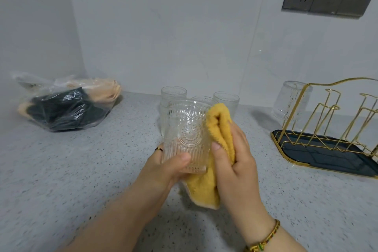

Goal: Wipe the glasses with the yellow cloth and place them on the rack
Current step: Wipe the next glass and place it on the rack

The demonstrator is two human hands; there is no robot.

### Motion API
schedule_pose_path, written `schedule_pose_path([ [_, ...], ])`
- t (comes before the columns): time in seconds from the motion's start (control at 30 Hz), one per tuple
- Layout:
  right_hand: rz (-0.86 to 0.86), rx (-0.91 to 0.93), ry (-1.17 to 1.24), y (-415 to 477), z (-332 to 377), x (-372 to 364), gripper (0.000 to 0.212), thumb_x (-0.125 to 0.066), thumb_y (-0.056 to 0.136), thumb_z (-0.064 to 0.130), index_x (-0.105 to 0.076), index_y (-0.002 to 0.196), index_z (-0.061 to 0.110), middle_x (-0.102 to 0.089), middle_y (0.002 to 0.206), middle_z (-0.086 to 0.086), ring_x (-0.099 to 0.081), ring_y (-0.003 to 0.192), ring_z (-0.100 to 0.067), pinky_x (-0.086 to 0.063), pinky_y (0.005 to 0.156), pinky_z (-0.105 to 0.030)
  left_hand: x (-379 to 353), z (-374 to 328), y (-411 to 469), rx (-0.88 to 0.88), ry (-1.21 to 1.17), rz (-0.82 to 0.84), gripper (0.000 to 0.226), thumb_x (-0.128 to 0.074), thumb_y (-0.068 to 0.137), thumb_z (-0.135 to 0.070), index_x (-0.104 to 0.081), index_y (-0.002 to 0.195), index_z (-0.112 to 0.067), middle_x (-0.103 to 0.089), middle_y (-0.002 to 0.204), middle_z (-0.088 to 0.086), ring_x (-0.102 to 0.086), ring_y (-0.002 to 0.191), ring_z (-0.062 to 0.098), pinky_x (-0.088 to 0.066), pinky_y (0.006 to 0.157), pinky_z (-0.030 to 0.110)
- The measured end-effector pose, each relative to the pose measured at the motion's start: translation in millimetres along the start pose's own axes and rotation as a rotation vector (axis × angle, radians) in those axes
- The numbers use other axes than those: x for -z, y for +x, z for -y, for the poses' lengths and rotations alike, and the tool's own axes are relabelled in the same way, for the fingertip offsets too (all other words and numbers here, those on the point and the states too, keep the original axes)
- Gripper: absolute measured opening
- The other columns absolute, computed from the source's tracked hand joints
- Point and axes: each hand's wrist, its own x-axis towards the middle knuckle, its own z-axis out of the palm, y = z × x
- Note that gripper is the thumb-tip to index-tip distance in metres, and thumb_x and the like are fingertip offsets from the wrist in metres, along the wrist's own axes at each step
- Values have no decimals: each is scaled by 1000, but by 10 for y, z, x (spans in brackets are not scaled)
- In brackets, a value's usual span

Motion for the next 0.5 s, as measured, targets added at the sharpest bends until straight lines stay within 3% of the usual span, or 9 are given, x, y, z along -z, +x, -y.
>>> schedule_pose_path([
  [0.07,20,-73,43,20,-16,30,37,-45,73,49,-49,110,47,-59,115,16,-53,110,-4,-44,96,-27,-26,-11,-10,11,-39,6,82,-68,51,-37,-49,125,-6,-68,114,10,-66,105,23,-55,86,33],
  [0.13,85,-151,88,22,-27,15,16,-54,82,38,-56,96,45,-65,92,24,-60,89,3,-49,79,-19,-27,-34,1,7,-127,-37,73,-69,53,-32,-53,119,-7,-71,107,9,-68,98,20,-57,77,27],
  [0.2,165,-192,98,-8,-45,-36,21,-54,88,21,-58,85,42,-65,82,24,-60,77,2,-48,69,-14,5,-51,29,-2,-187,-130,55,-66,58,-28,-59,110,-11,-74,96,4,-71,90,15,-58,71,25],
  [0.3,219,-182,81,-63,-34,-103,17,-54,83,30,-59,95,41,-67,89,14,-61,84,0,-48,74,-15,38,-71,72,9,-147,-257,40,-71,61,-29,-61,98,-17,-72,92,2,-68,86,14,-54,76,28],
  [0.37,207,-169,85,-74,-34,-110,28,-49,76,35,-57,102,41,-66,95,12,-60,91,-2,-48,81,-19,47,-74,76,19,-136,-289,37,-63,59,-38,-62,89,-16,-70,81,-1,-64,76,11,-46,73,27],
  [0.43,175,-147,92,-63,-44,-98,31,-49,75,34,-55,104,43,-63,102,13,-58,96,-2,-47,85,-19,35,-85,56,23,-116,-256,41,-58,57,-39,-63,88,-13,-73,75,-3,-67,74,10,-50,75,27],
  [0.5,132,-100,55,-51,-53,-85,34,-49,76,31,-51,107,43,-59,111,15,-53,104,3,-41,89,-10,30,-96,34,11,-68,-226,54,-60,55,-40,-63,99,-8,-75,86,1,-70,82,12,-57,78,26],
])
